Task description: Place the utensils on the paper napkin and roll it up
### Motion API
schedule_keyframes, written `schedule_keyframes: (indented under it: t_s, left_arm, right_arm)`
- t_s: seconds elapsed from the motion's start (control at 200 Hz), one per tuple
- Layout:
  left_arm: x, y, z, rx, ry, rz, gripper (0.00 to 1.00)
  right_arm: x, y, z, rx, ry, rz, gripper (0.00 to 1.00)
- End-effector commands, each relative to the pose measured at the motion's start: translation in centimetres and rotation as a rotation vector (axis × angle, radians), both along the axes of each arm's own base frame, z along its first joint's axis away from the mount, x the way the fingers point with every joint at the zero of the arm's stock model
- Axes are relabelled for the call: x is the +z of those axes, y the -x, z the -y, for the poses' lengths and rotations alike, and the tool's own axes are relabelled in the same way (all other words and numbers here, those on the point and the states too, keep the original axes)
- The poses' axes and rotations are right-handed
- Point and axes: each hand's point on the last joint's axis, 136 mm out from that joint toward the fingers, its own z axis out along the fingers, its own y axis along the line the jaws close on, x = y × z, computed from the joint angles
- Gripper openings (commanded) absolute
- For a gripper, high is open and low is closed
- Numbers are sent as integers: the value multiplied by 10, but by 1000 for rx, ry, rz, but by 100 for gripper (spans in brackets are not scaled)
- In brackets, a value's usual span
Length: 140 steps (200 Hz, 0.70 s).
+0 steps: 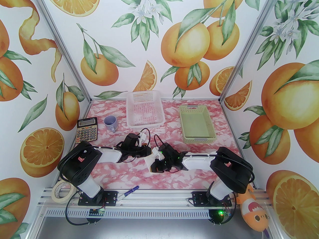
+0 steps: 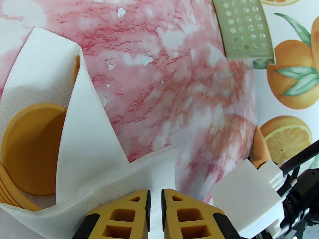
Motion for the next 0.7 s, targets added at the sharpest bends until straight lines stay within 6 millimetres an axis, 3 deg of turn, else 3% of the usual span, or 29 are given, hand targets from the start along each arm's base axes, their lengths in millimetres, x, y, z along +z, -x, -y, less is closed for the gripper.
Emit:
schedule_keyframes:
  t_s: [0.0,0.185,0.305,0.5,0.695]
  left_arm:
    - [-14,2,-7,9,-47,-10,18]
    - [-13,2,-8,10,-52,-6,18]
    - [-13,3,-9,9,-54,-8,18]
    - [-12,3,-8,8,-51,-7,18]
    - [-11,3,-9,10,-51,-6,18]
  right_arm:
    - [-28,20,20,21,104,-53,3]
    - [-40,30,36,15,155,-69,3]
    - [-35,30,39,22,160,-50,4]
    - [-2,17,36,14,90,21,11]
    - [35,-21,40,-57,4,125,17]
